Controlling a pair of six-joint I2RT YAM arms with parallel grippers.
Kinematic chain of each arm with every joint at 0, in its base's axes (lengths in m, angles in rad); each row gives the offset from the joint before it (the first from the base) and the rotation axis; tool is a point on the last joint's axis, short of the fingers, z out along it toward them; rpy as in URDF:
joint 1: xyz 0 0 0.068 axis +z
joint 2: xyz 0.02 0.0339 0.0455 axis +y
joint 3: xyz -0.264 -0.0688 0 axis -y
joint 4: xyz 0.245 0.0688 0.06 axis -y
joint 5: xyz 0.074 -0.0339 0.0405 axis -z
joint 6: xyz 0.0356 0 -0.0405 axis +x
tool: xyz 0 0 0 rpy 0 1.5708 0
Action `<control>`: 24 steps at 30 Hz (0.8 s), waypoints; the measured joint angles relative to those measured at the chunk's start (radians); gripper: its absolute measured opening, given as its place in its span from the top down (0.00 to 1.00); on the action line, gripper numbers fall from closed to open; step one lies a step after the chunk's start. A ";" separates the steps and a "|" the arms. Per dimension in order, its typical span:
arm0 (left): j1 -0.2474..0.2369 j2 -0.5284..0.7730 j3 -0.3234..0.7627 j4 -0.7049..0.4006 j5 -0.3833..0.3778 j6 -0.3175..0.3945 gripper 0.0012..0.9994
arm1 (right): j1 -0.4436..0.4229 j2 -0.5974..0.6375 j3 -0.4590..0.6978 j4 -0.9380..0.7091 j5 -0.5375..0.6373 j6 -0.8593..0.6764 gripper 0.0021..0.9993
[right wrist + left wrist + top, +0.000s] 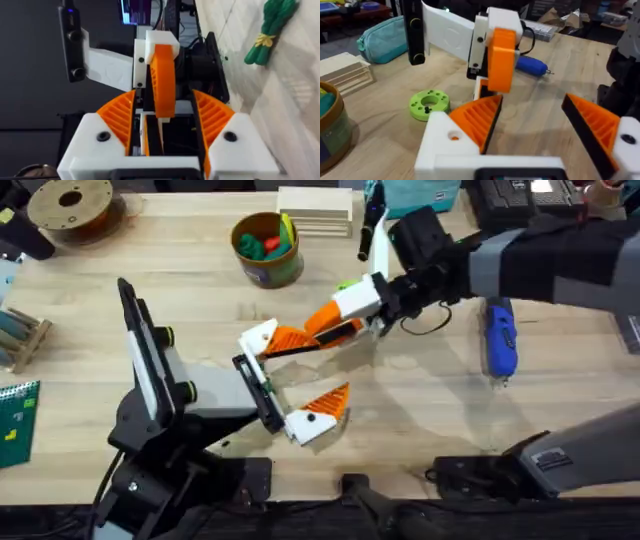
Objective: Pick up the gripper from the table and insert it into the empty holder that is missing its gripper. Then pick up a screw, insert it into the mounting hole, and use the screwdriver to tighten it. Finally, clean up the table by picking up the vegetable and placing it into the bucket.
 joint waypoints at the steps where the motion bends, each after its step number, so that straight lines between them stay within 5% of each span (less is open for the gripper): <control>1: 0.000 0.000 0.000 0.000 0.000 0.000 0.01 | 0.011 0.000 0.000 0.001 0.000 0.002 0.35; 9: 0.000 0.000 0.000 0.000 0.000 0.000 0.01 | 0.048 0.000 0.000 0.087 0.024 0.069 0.49; 12: 0.000 0.000 0.000 0.000 0.000 0.000 0.01 | 0.048 0.000 0.000 0.117 0.027 0.099 0.74; 20: 0.000 0.000 0.000 0.000 0.000 0.000 0.01 | 0.049 0.000 0.000 0.124 0.024 0.129 0.98; 24: 0.000 0.000 0.000 0.000 -0.004 0.000 0.01 | 0.049 0.000 0.000 0.149 0.025 0.135 0.98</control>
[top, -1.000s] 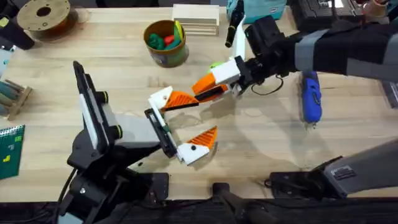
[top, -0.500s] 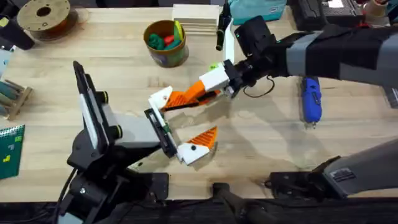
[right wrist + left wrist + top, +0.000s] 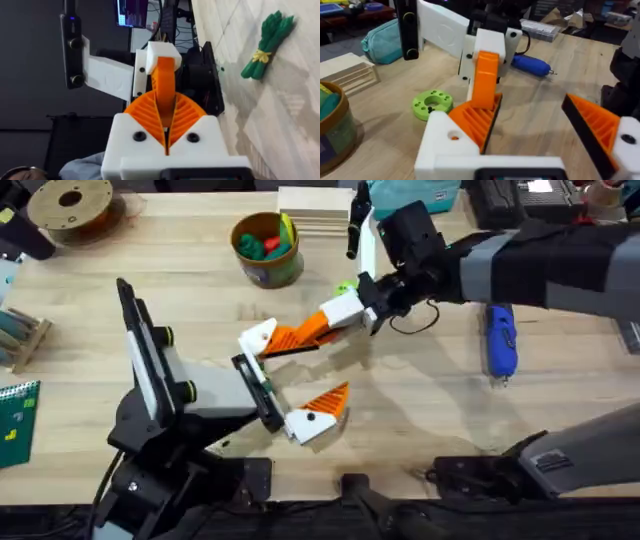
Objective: Pick up the gripper from the table and insert it into the empty holder that is missing its gripper. Then pick up a screw, insert it into the mounting hole, and use the screwdriver to tighten it. Finally, clean up the table by picking up the vegetable and placing it into the bucket.
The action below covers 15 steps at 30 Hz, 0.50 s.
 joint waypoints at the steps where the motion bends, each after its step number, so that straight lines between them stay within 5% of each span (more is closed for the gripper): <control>1: 0.000 0.000 0.000 0.000 -0.001 0.000 0.01 | 0.000 0.000 0.000 0.014 0.000 0.003 0.98; 15: 0.005 0.000 0.000 0.003 -0.033 0.011 0.01 | 0.005 0.000 -0.004 0.162 0.026 0.148 0.98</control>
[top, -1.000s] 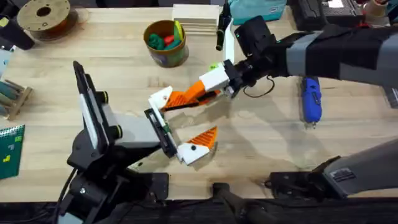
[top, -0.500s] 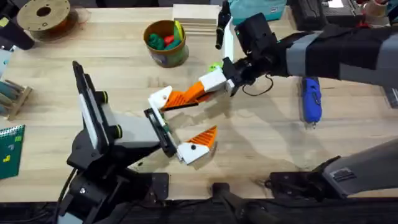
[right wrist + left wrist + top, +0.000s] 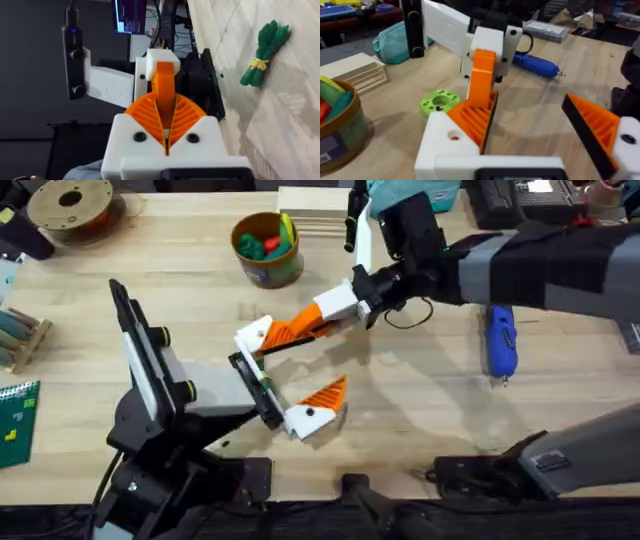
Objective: Pick up the gripper from the table and insert it into the empty holder that is missing its gripper. Then pick up a screw, insert it into the mounting hole, and use the screwdriver to tighten it. Finally, clean up the table by picking up the vegetable and placing it into the bucket.
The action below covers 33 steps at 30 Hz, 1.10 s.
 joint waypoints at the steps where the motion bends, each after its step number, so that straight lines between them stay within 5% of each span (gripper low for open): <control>1: 0.000 0.000 0.000 0.001 -0.008 0.000 0.01 | 0.002 0.000 0.000 0.033 0.005 0.031 0.98; 33: 0.015 0.000 0.000 -0.005 -0.081 -0.036 0.01 | 0.060 0.000 0.000 0.216 0.177 0.218 0.98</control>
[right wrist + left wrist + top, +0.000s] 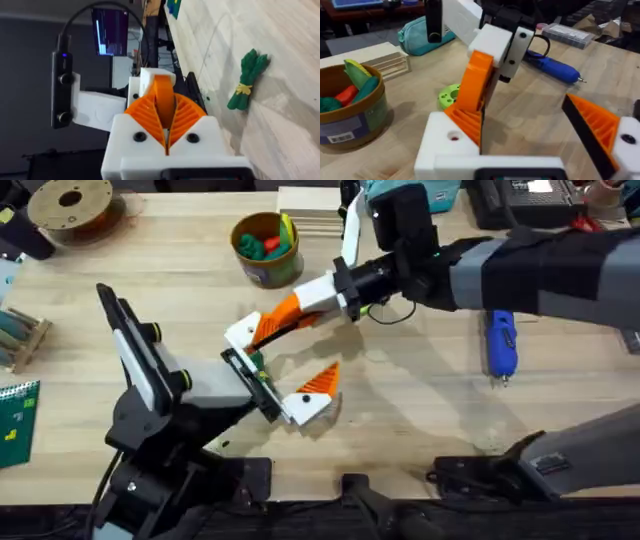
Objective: Pick up the gripper from the table and insert it into the empty holder that is missing its gripper. Then pick up a screw, insert it into the mounting hole, and use the screwdriver to tighten it. Finally, clean up the table by picking up the vegetable and placing it into the bucket.
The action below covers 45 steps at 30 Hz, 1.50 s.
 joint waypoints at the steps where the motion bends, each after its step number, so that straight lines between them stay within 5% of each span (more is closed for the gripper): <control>1: 0.000 0.000 0.000 0.000 -0.007 -0.002 0.01 | 0.003 0.000 0.000 0.012 0.008 0.006 0.98; 34: 0.000 0.000 0.000 0.001 -0.040 0.006 0.01 | 0.015 0.019 0.000 0.132 0.043 0.074 0.98; 45: -0.016 0.000 0.000 0.002 0.071 0.018 0.01 | 0.007 0.031 0.000 0.188 0.052 0.084 0.55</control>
